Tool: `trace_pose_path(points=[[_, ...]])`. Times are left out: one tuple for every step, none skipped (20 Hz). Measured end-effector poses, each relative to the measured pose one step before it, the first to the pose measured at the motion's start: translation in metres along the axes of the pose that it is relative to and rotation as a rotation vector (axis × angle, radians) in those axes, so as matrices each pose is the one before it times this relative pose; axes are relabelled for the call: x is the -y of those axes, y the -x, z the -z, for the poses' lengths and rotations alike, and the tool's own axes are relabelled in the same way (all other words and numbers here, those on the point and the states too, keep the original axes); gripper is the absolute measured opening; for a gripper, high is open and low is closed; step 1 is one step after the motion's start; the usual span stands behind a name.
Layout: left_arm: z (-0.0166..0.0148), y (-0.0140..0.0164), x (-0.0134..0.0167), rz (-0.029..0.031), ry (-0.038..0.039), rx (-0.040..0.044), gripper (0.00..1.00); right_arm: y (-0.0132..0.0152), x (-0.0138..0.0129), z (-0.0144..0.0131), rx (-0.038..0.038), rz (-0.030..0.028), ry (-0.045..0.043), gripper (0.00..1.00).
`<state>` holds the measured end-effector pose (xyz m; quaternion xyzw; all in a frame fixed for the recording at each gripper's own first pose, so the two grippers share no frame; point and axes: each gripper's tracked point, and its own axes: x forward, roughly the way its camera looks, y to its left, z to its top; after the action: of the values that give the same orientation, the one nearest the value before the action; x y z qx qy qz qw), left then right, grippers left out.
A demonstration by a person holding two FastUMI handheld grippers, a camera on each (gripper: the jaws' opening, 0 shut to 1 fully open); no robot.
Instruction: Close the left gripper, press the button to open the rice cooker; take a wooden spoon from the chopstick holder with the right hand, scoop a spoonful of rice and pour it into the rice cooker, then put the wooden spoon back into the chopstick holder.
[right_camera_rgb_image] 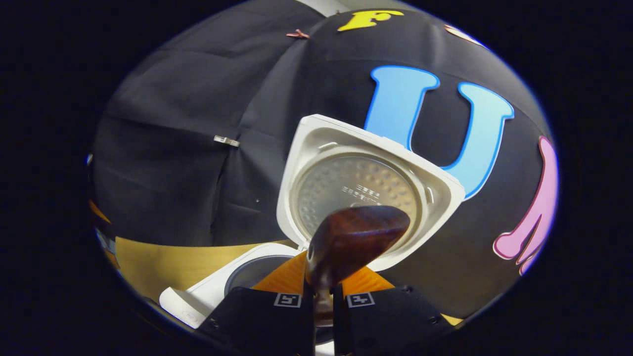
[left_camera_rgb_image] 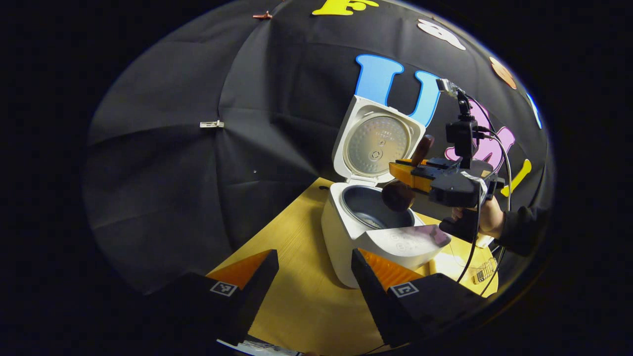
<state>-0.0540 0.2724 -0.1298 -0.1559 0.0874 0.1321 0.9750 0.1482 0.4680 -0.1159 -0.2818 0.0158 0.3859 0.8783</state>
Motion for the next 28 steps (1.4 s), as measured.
trace_pose_path(points=[[0.00166,0.00340,-0.00065,-0.00075,-0.00050,0.00066,0.96,0.00012,-0.00630,0.00108,-0.00810,-0.02040,-0.03356,0.18],[0.00002,0.00364,0.00021,-0.00086,0.00039,0.00192,0.96,0.00343,-0.00042,-0.00304,-0.00366,-0.00177,-0.03321,0.18],[0.00045,0.00307,-0.00023,-0.00112,0.00163,0.00292,0.96,0.00109,0.00478,-0.00688,0.00727,0.00844,-0.03394,0.19],[0.00006,0.00391,-0.00031,0.00096,0.00371,0.00377,0.96,0.00245,0.00415,-0.00754,0.01183,0.01067,-0.03854,0.19],[-0.00008,0.00287,0.00123,0.00081,0.00308,0.00339,0.96,0.00297,0.00458,-0.00745,0.01028,0.00966,-0.04787,0.19],[-0.00107,0.00318,0.00067,-0.00016,0.00016,0.00274,0.96,0.00343,0.00433,-0.00662,0.00602,0.00728,-0.05279,0.19],[-0.00125,0.00199,0.00229,-0.00011,-0.00164,0.00315,0.96,0.00404,0.00512,-0.00579,0.00263,0.00870,-0.05266,0.18],[-0.00187,0.00361,0.00270,0.00020,-0.00261,0.00565,0.96,0.00479,0.00621,-0.00528,0.00217,0.00857,-0.04670,0.18],[-0.00063,0.00288,0.00222,0.00117,-0.00312,0.00701,0.96,0.00402,0.00613,-0.00524,0.00284,0.01151,-0.03928,0.18],[-0.00301,0.00186,0.00382,0.00372,-0.00265,0.00576,0.96,0.00465,0.00773,-0.00424,0.00073,0.01210,-0.03316,0.18],[-0.00350,0.00162,0.00548,0.00517,-0.00299,0.00380,0.96,0.00581,0.00693,-0.00359,0.00065,0.01298,-0.02945,0.18],[-0.00169,0.00222,0.00538,0.00576,-0.00466,0.00627,0.96,0.00648,0.00747,-0.00348,0.00097,0.01236,-0.02856,0.18],[-0.00133,0.00230,0.00404,0.00660,-0.00632,0.00480,0.96,0.00708,0.00690,-0.00623,0.00742,0.00776,-0.02644,0.18],[-0.00240,0.00194,0.00542,0.00741,-0.00767,0.00548,0.96,0.00747,0.00849,-0.00753,0.01346,0.01095,-0.02027,0.18],[-0.00180,0.00082,0.00674,0.00820,-0.00909,0.00526,0.96,0.00804,0.00988,-0.00829,0.01198,0.01577,-0.01016,0.18],[-0.00387,0.00104,0.00691,0.00973,-0.00944,0.00600,0.96,0.00939,0.01241,-0.00834,0.01514,0.01740,-0.00609,0.19],[-0.00151,-0.00006,0.00746,0.01187,-0.01024,0.00430,0.96,0.00876,0.01033,-0.00666,0.01088,0.01510,-0.00473,0.19],[-0.00334,-0.00071,0.00701,0.01223,-0.01177,0.00347,0.96,0.00846,0.01040,-0.00433,0.00577,0.01586,-0.00450,0.19],[-0.00468,-0.00335,0.00684,0.01315,-0.01308,0.00430,0.96,0.00824,0.01236,-0.00378,0.00109,0.01743,-0.00394,0.19],[-0.00469,-0.00042,0.00721,0.01246,-0.01408,0.00518,0.96,0.00878,0.01346,-0.00268,0.00058,0.01788,-0.00410,0.18],[-0.00393,-0.00150,0.00697,0.01123,-0.01471,0.00565,0.96,0.00892,0.01328,-0.00385,0.00174,0.01845,-0.00439,0.18],[-0.00435,-0.00213,0.00591,0.01055,-0.01380,0.00557,0.95,0.00868,0.01454,-0.00373,0.00351,0.02098,-0.00468,0.19],[-0.00453,-0.00373,0.00703,0.00928,-0.01274,0.00536,0.96,0.00844,0.01544,-0.00406,0.00485,0.02070,-0.00575,0.18],[-0.00420,-0.00290,0.00563,0.00674,-0.01196,0.00506,0.96,0.00837,0.01437,-0.00379,0.00479,0.02142,-0.00672,0.19],[-0.00408,-0.00352,0.00589,0.00395,-0.01066,0.00486,0.96,0.00751,0.01622,-0.00324,0.00702,0.02394,-0.00927,0.18],[-0.00570,-0.00357,0.00634,0.00403,-0.00850,0.00331,0.96,0.00728,0.01613,-0.00262,0.00412,0.02365,-0.01087,0.18],[-0.00162,-0.00417,0.00493,0.00510,-0.00588,0.00205,0.96,0.00722,0.01571,-0.00214,0.00138,0.02272,-0.01206,0.19],[-0.00307,-0.00361,0.00577,0.00396,-0.00516,0.00108,0.96,0.00509,0.01606,0.00027,-0.00080,0.02247,-0.01297,0.18]])
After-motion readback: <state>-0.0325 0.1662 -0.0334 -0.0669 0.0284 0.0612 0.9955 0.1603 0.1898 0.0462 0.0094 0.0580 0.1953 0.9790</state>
